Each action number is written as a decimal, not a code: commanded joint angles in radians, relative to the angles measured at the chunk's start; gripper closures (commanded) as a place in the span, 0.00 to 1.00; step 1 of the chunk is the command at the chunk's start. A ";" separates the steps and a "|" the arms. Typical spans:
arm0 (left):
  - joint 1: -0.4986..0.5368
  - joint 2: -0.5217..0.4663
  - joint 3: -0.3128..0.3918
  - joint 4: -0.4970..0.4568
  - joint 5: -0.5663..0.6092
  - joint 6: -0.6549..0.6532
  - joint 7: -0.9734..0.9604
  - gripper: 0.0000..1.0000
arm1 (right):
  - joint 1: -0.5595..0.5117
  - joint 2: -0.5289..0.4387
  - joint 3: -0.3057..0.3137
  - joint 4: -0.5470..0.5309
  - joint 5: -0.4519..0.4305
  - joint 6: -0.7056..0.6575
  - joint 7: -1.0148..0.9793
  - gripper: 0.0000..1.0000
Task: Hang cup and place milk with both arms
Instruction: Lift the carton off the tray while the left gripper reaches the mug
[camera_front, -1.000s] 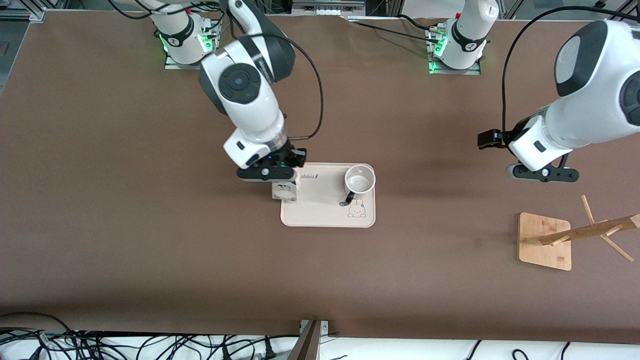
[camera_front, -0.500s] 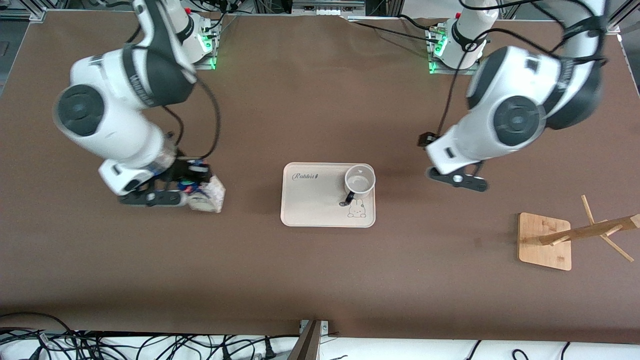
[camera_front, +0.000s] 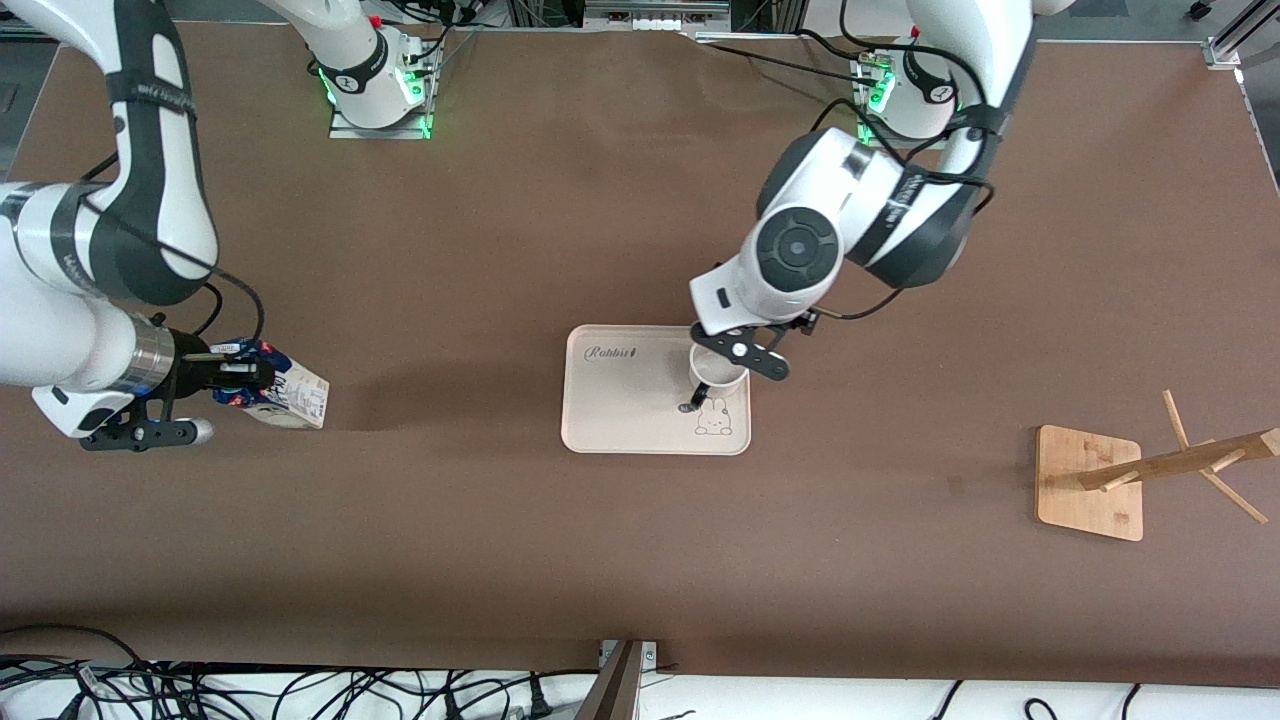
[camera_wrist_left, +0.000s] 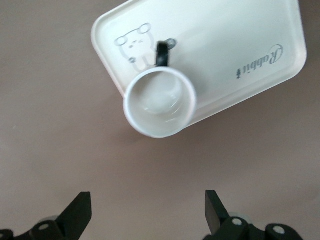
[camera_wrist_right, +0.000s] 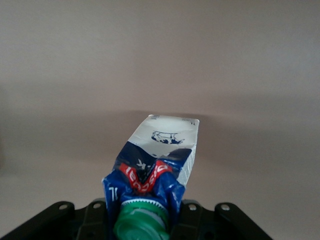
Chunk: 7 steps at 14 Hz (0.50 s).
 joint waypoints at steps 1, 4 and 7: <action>-0.047 0.067 0.016 0.043 -0.003 0.085 0.004 0.00 | -0.020 -0.018 0.009 -0.133 0.043 0.119 -0.074 0.73; -0.086 0.106 0.016 0.043 -0.002 0.136 -0.011 0.00 | -0.026 -0.012 0.009 -0.179 0.043 0.153 -0.111 0.73; -0.102 0.132 0.021 0.042 0.009 0.151 -0.033 0.00 | -0.026 -0.012 0.009 -0.234 0.043 0.192 -0.137 0.51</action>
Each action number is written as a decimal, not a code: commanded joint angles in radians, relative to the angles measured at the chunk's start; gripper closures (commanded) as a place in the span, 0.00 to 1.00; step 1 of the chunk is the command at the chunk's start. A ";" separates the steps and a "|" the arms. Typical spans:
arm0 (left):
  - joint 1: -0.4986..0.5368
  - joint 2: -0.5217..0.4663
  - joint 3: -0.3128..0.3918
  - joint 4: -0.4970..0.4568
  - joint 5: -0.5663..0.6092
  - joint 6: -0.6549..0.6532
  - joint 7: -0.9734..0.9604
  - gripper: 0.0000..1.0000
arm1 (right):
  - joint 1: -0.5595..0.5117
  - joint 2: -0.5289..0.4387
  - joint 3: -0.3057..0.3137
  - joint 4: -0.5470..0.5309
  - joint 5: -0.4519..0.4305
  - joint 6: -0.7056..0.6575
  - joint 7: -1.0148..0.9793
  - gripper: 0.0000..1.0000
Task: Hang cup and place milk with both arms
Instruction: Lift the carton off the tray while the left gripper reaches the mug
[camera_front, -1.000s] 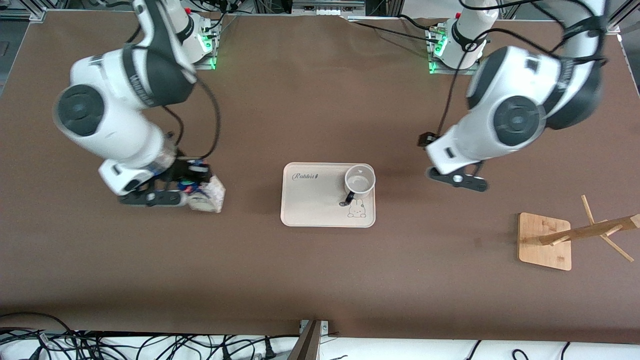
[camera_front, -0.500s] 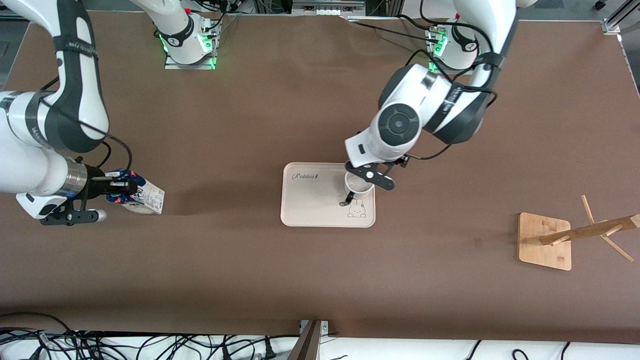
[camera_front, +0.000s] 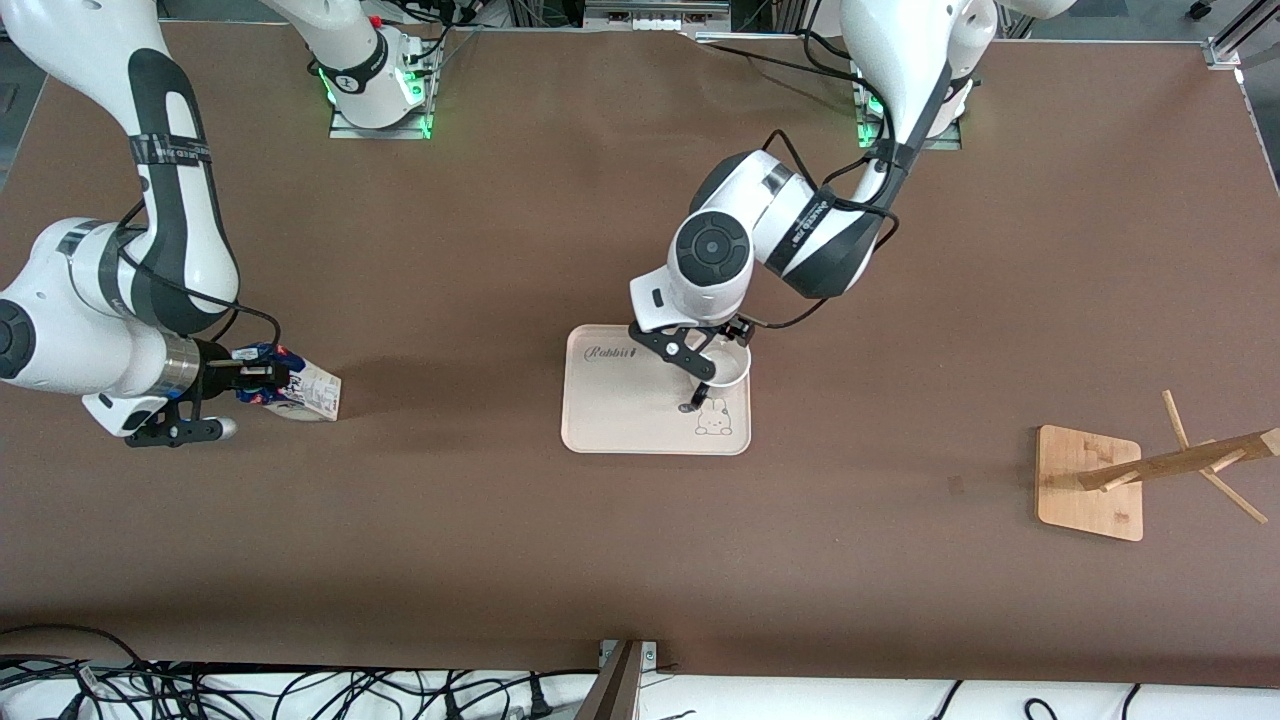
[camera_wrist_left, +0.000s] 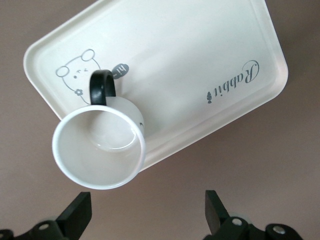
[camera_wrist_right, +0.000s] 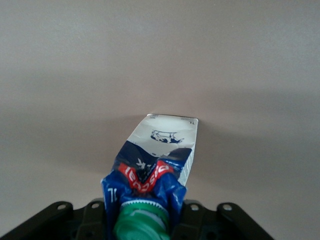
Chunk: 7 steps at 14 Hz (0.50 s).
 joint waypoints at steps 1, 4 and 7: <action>-0.030 0.033 0.016 0.038 0.041 0.021 -0.015 0.00 | -0.006 -0.026 0.008 -0.061 0.020 0.038 -0.039 0.03; -0.035 0.059 0.020 0.038 0.061 0.035 -0.018 0.00 | -0.006 -0.038 0.006 -0.047 0.018 0.029 -0.039 0.00; -0.024 0.067 0.024 0.037 0.064 0.070 -0.004 0.00 | -0.004 -0.090 0.003 -0.035 0.006 0.024 -0.034 0.00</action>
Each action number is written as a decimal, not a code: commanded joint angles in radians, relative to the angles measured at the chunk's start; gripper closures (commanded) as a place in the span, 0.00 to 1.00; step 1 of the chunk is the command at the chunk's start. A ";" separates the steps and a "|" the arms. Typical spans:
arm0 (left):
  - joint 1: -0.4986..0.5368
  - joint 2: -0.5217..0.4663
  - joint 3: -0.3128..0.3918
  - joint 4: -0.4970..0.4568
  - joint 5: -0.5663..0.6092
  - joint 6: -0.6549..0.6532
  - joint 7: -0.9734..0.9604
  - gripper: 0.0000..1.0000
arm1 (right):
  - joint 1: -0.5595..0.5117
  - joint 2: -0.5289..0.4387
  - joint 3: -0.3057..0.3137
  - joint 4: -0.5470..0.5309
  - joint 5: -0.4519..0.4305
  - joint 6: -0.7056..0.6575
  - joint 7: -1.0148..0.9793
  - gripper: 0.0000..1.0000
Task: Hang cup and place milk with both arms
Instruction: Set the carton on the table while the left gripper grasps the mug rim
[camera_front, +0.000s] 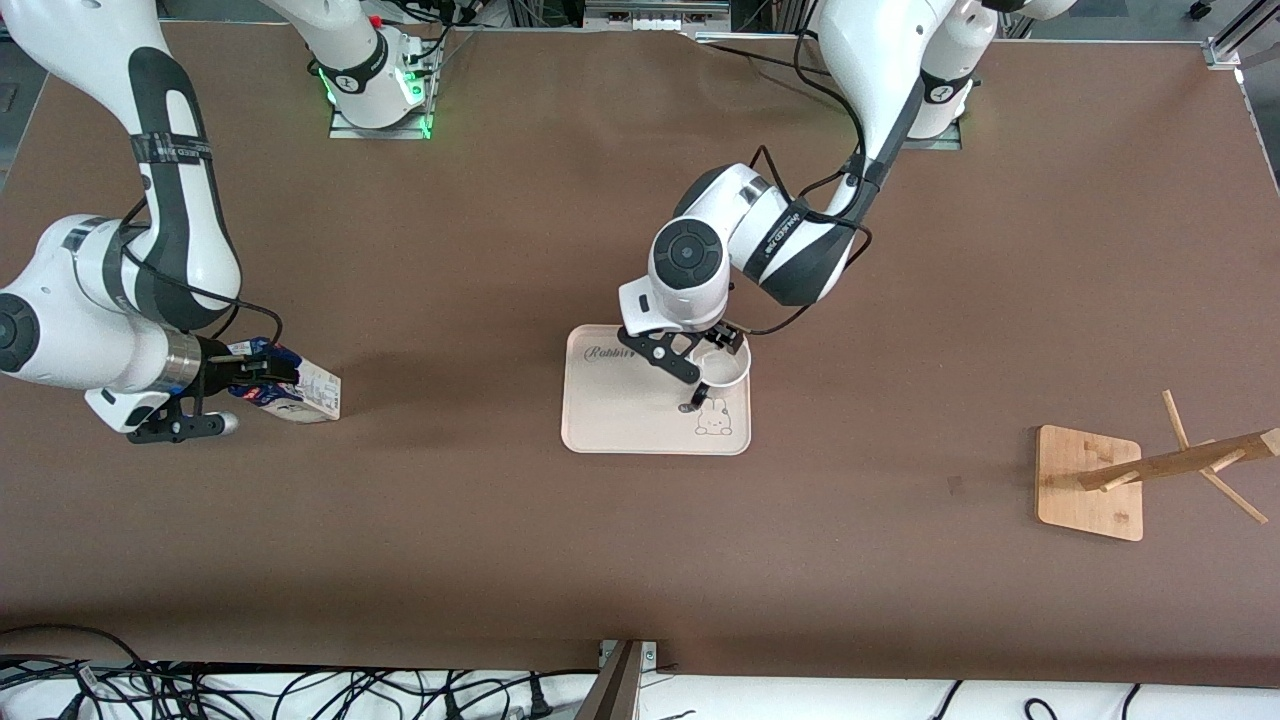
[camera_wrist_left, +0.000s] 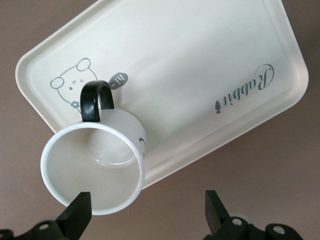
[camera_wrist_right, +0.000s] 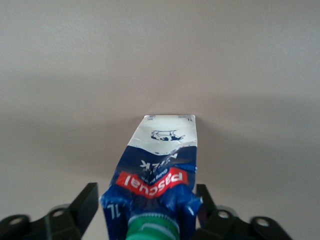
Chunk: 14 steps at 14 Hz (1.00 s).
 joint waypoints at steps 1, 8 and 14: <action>-0.002 0.034 0.014 0.037 0.022 0.020 0.000 0.00 | -0.004 -0.086 -0.005 -0.014 -0.002 -0.017 -0.019 0.00; 0.002 0.070 0.016 0.034 0.023 0.078 -0.001 0.00 | 0.008 -0.189 -0.011 0.188 -0.165 -0.351 -0.011 0.00; 0.002 0.088 0.016 0.031 0.022 0.104 -0.011 0.00 | 0.008 -0.226 -0.005 0.306 -0.152 -0.497 -0.016 0.00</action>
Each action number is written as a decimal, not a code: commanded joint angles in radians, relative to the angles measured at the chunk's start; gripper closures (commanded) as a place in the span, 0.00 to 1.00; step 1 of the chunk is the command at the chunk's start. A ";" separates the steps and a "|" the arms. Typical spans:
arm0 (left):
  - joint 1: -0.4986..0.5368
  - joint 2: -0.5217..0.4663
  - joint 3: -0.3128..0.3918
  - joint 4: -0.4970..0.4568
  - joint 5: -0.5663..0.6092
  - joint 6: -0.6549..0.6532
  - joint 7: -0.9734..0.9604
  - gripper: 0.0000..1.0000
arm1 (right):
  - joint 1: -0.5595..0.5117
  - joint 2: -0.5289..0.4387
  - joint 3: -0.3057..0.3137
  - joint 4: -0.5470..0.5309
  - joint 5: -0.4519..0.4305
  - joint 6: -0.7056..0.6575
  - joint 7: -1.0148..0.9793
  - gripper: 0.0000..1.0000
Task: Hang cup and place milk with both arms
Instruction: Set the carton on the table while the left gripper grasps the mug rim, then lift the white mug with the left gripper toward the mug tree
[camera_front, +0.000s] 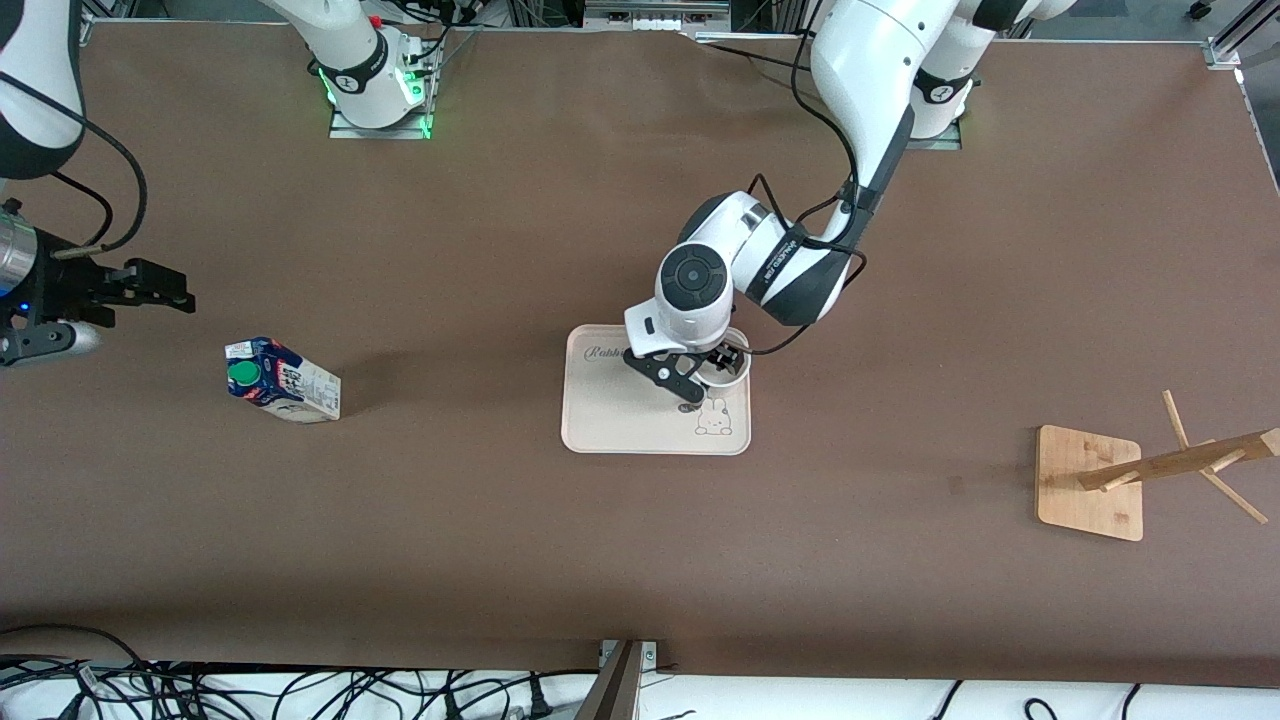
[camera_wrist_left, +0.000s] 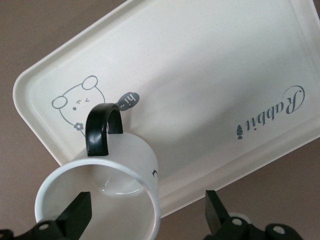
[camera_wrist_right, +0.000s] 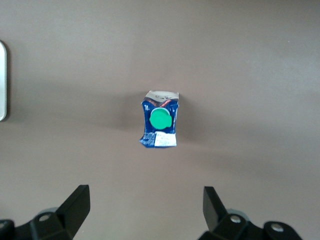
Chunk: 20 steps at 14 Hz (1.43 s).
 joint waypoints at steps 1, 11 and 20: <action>0.000 0.027 0.003 0.022 0.018 0.030 -0.011 0.00 | 0.009 0.009 0.011 0.078 -0.006 -0.085 -0.010 0.00; 0.005 0.033 0.003 0.018 0.021 0.042 -0.015 1.00 | -0.271 -0.253 0.379 -0.313 -0.157 0.137 0.199 0.00; 0.017 -0.034 0.031 0.070 0.017 0.042 -0.044 1.00 | -0.235 -0.199 0.246 -0.199 -0.015 0.059 0.187 0.00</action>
